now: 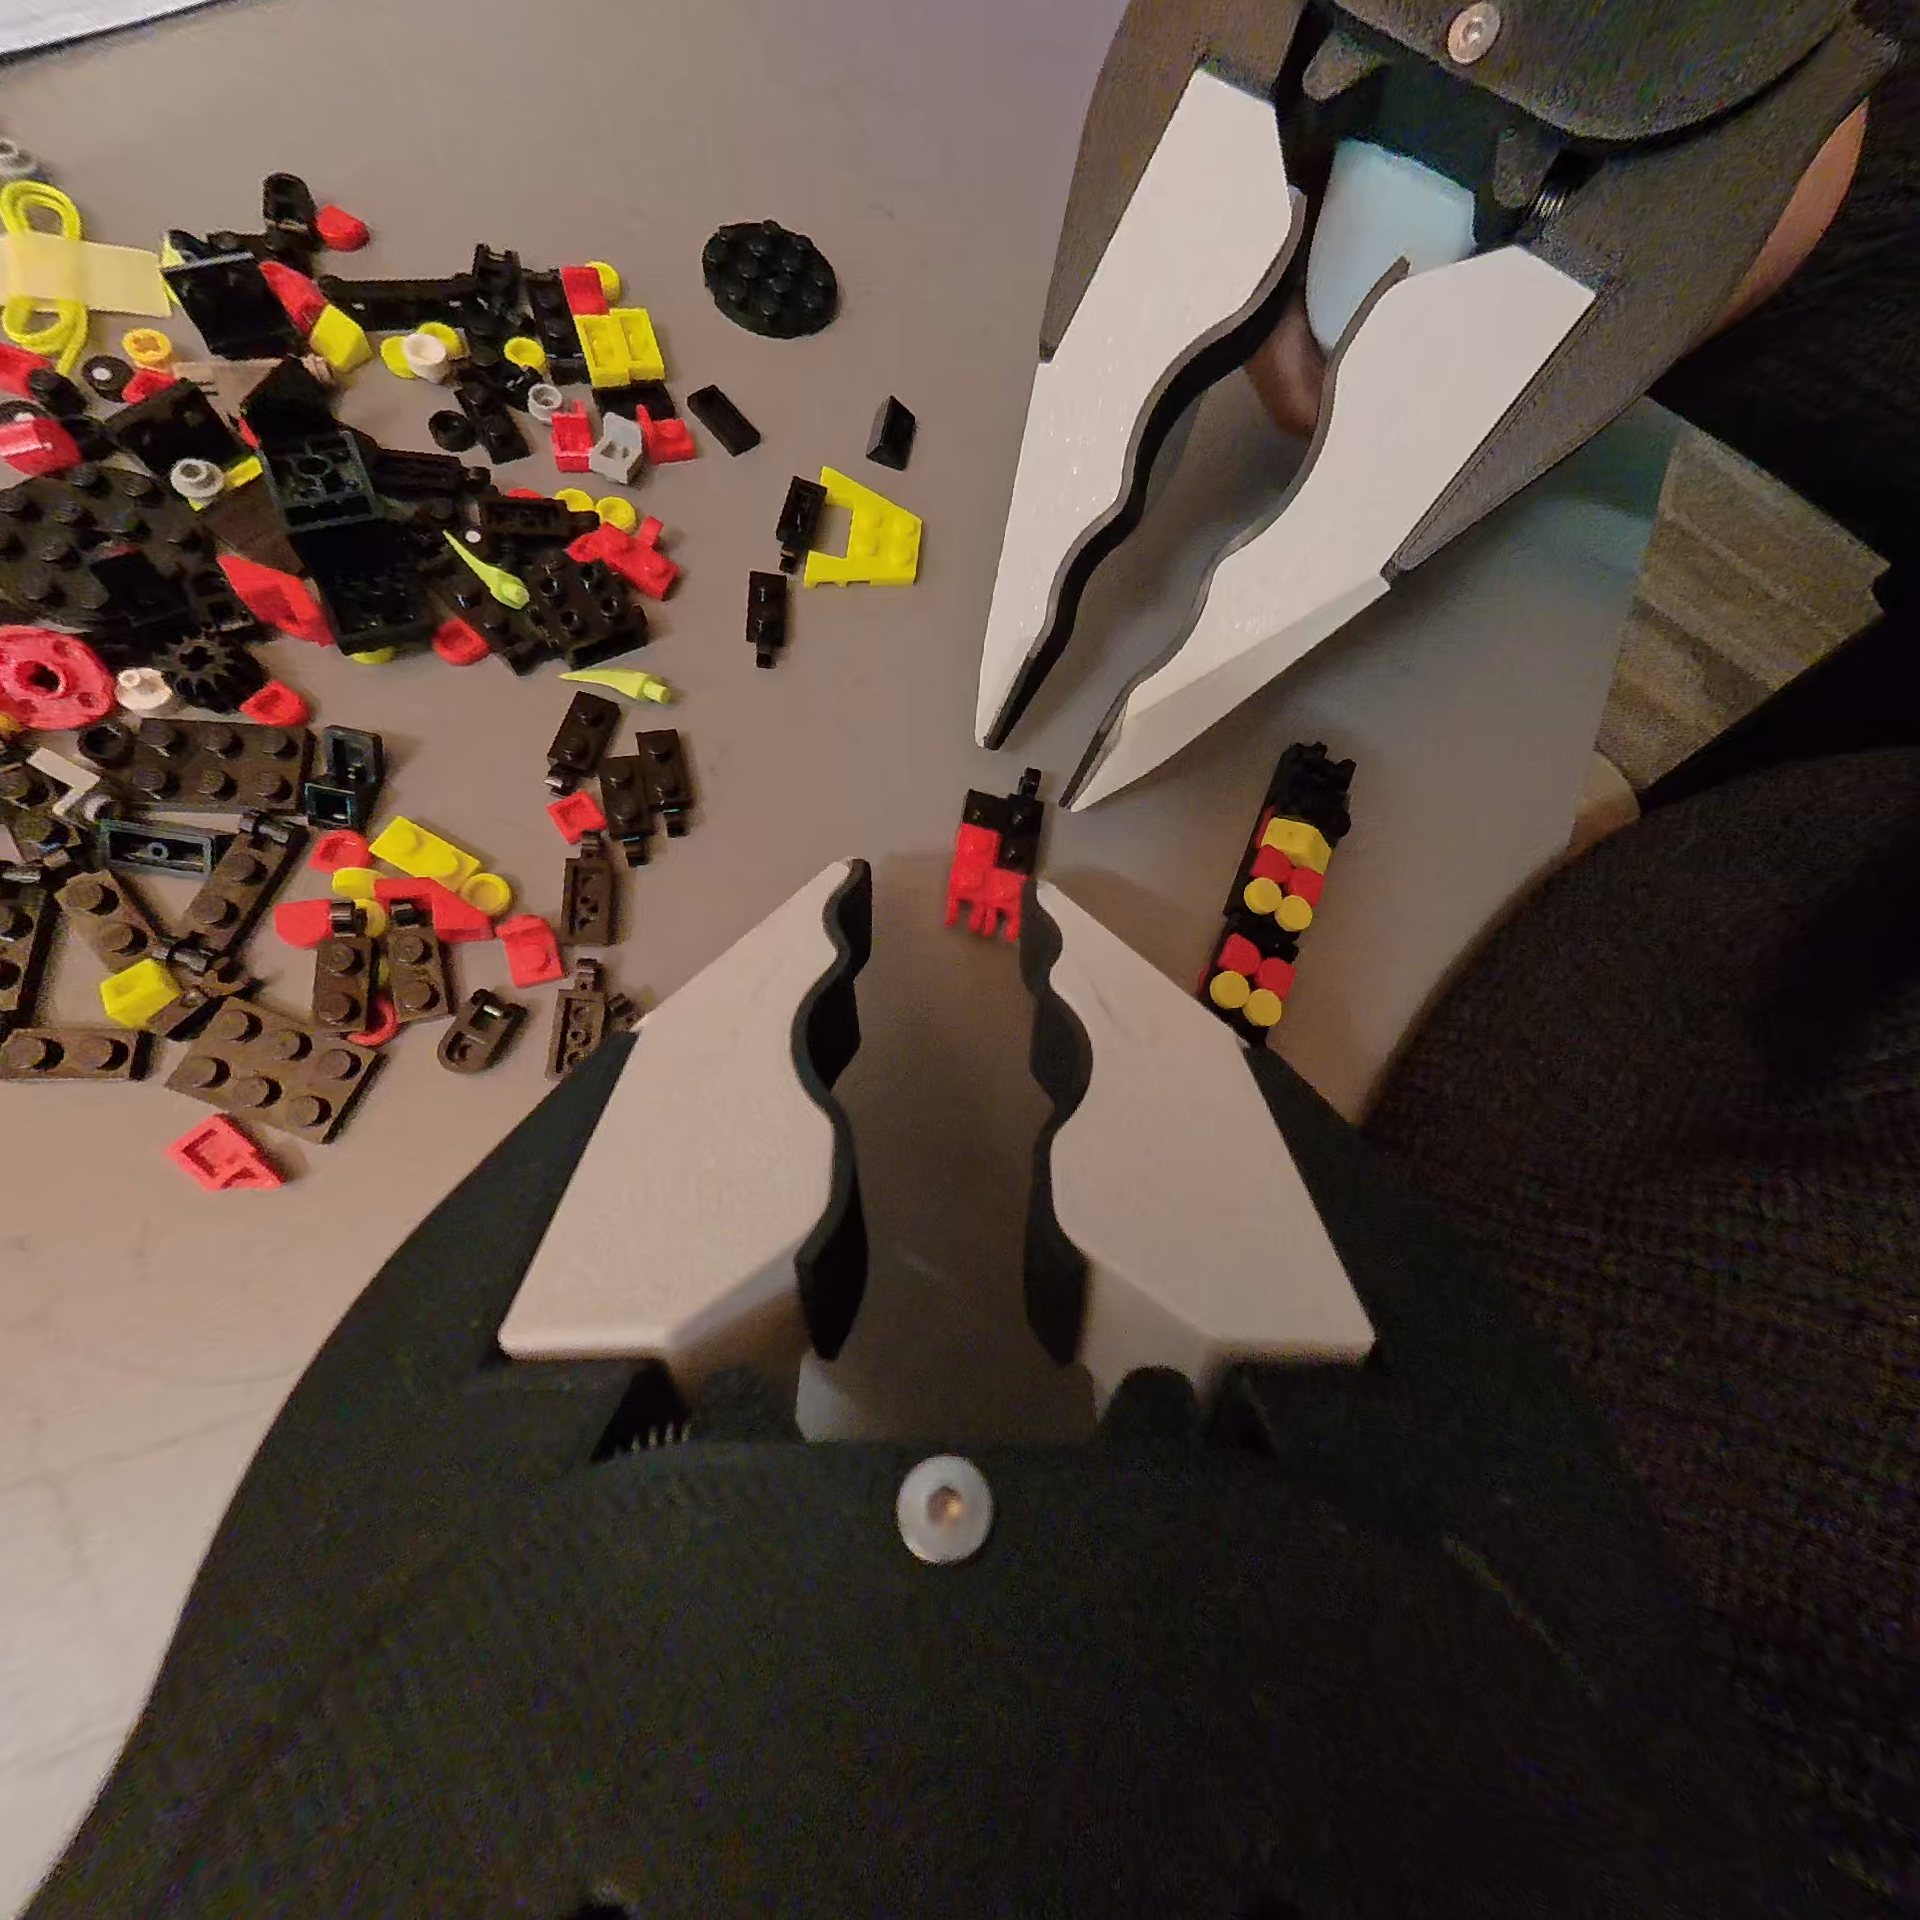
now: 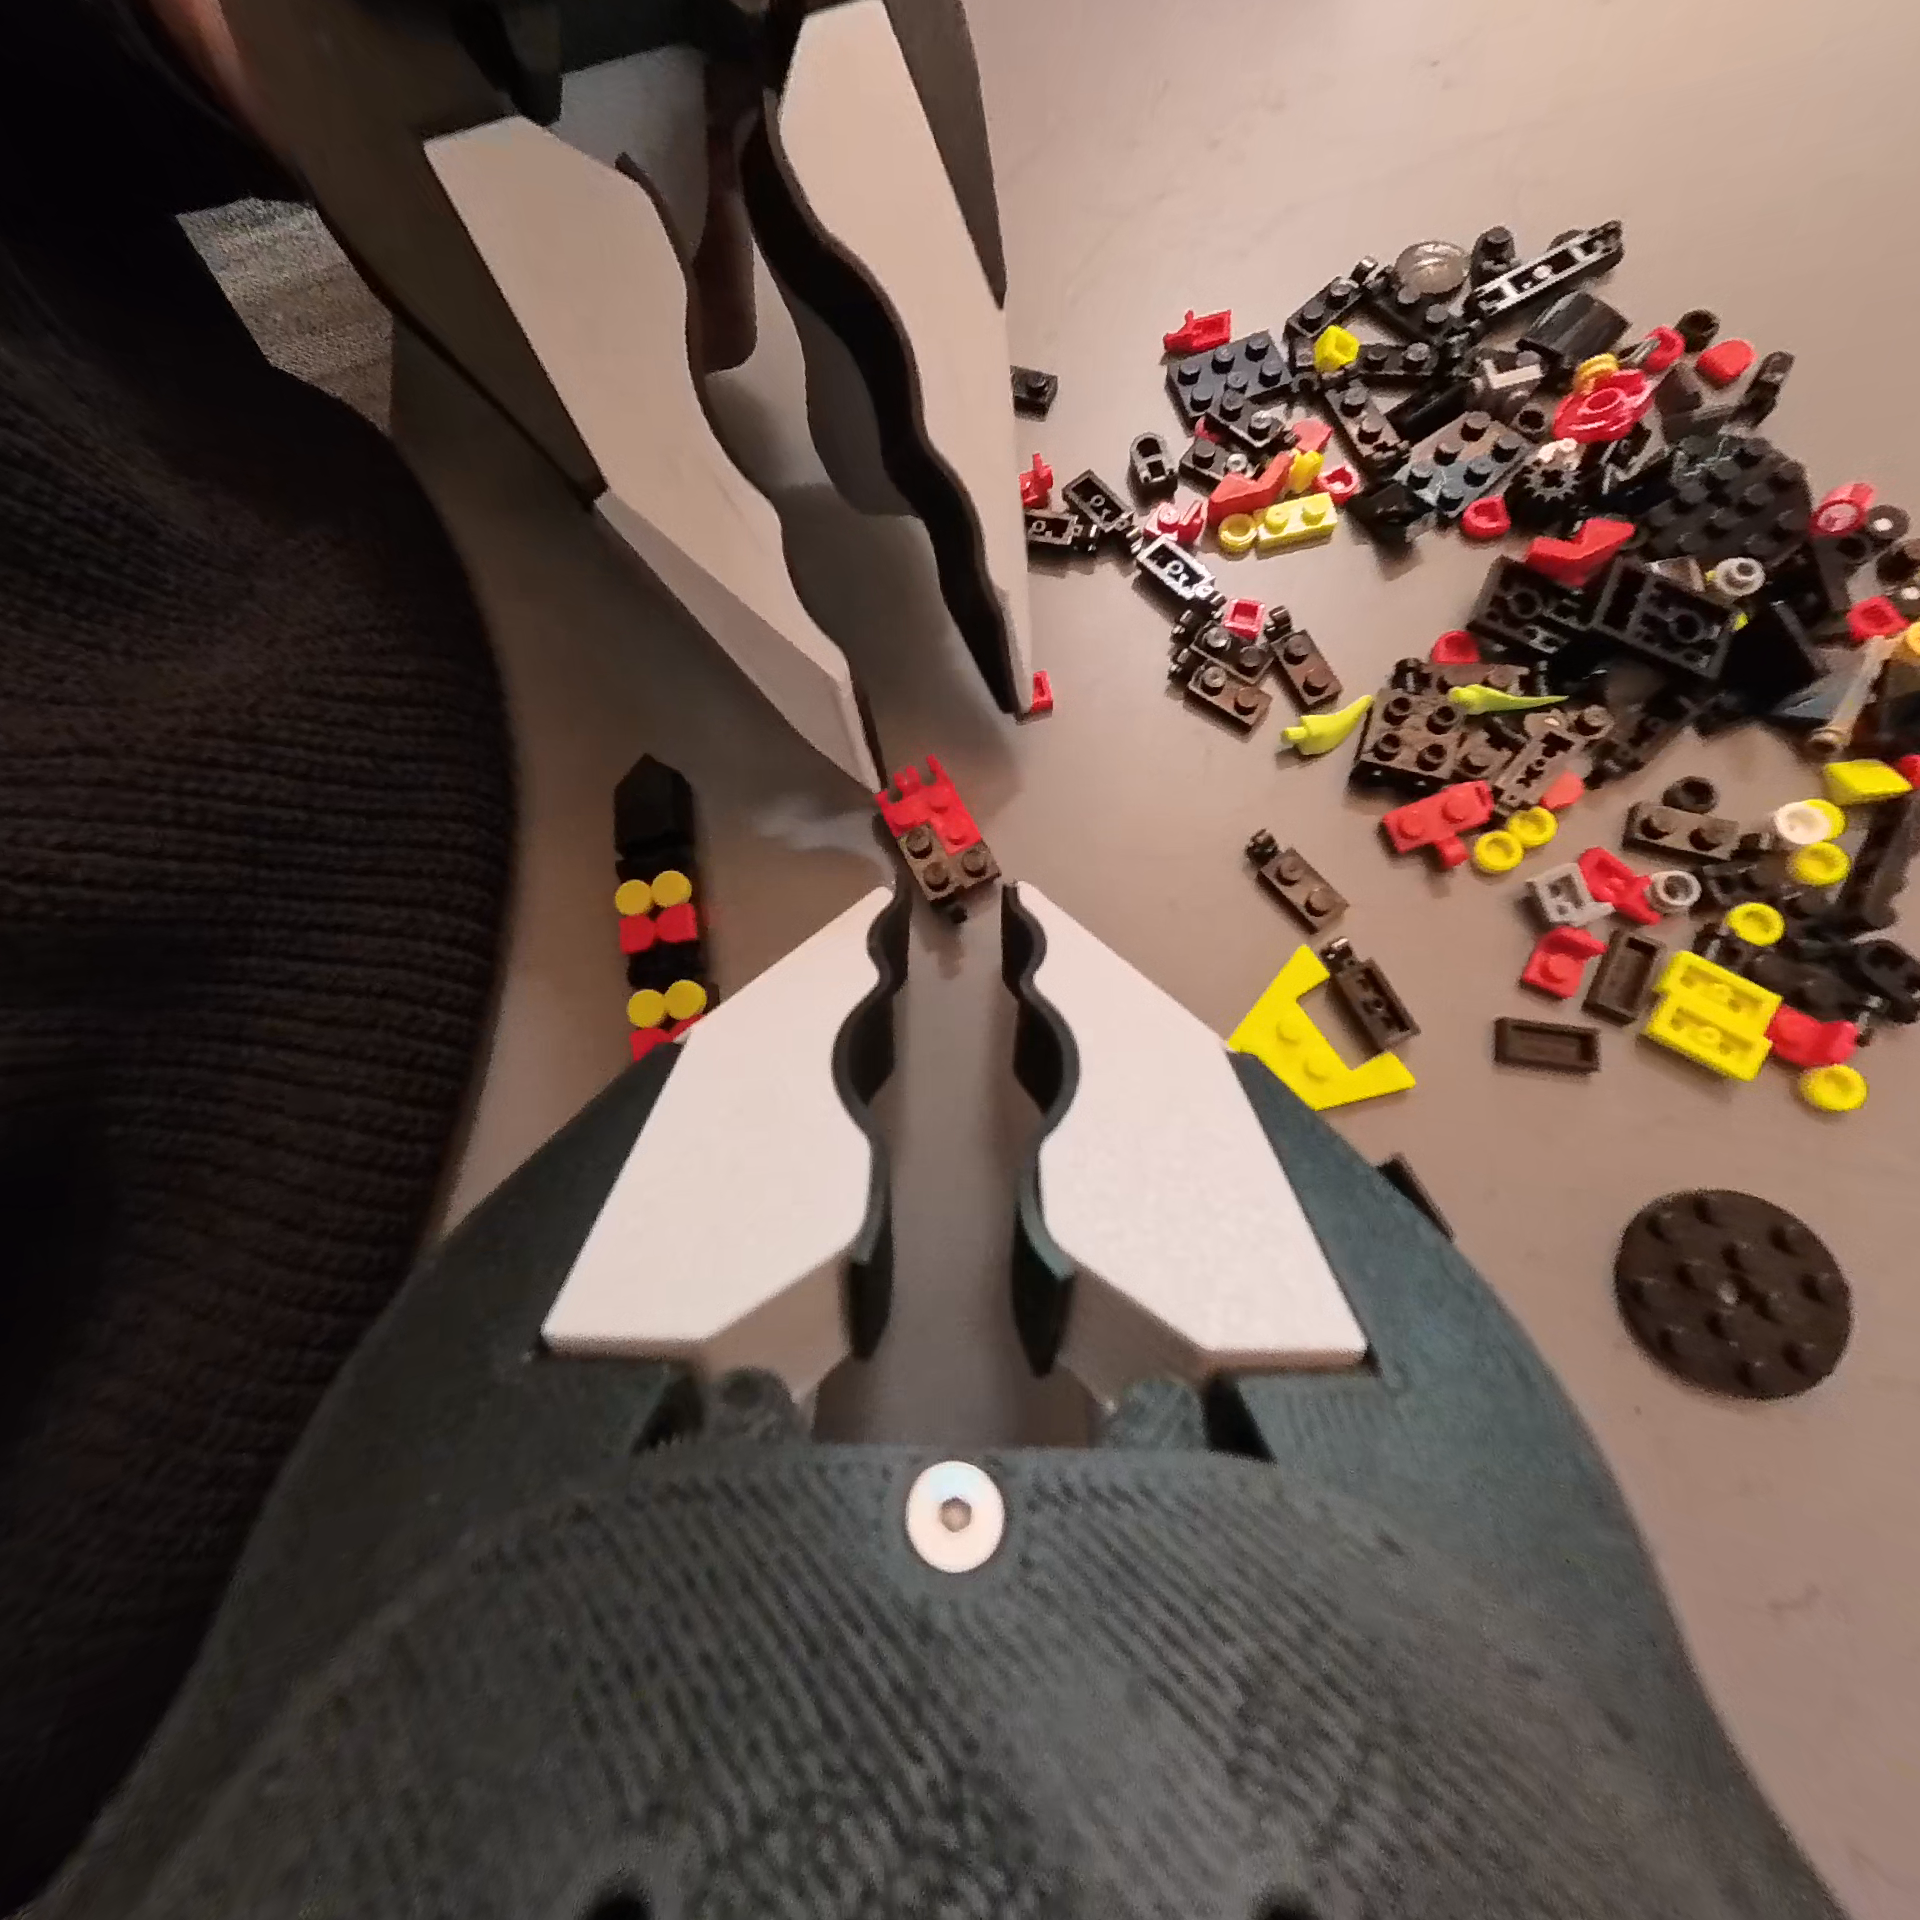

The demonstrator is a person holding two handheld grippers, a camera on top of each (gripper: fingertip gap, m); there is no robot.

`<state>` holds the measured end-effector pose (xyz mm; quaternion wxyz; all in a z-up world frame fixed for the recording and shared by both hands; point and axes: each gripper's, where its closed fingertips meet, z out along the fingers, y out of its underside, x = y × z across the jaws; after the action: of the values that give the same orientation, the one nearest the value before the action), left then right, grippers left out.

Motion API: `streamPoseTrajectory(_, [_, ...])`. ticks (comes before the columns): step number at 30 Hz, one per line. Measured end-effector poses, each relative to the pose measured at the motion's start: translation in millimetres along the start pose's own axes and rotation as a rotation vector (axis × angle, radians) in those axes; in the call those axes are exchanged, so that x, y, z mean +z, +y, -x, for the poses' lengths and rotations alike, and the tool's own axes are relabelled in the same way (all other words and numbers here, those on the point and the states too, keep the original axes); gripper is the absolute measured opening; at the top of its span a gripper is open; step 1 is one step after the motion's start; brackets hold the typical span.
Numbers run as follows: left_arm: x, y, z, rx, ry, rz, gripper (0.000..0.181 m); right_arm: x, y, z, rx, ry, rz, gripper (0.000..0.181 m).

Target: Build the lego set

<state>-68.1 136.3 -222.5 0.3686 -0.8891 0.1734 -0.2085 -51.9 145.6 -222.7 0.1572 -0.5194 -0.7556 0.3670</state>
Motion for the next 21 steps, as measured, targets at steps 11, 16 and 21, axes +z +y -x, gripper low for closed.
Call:
streamPoseTrajectory(11, [-2.0,-0.5,9.5,-0.033,-0.044,-0.008,0.027,1.6,3.8,3.1,-0.002,-0.012,0.023,0.015])
streamPoseTrajectory(16, [-4.0,-2.6,12.3,-0.060,-0.045,-0.023,0.028,2.2,5.0,3.0,-0.004,-0.009,0.032,0.015])
streamPoseTrajectory(21, [-4.1,-2.3,12.8,-0.060,-0.049,-0.023,0.028,3.2,6.3,3.7,-0.003,-0.013,0.040,0.015])
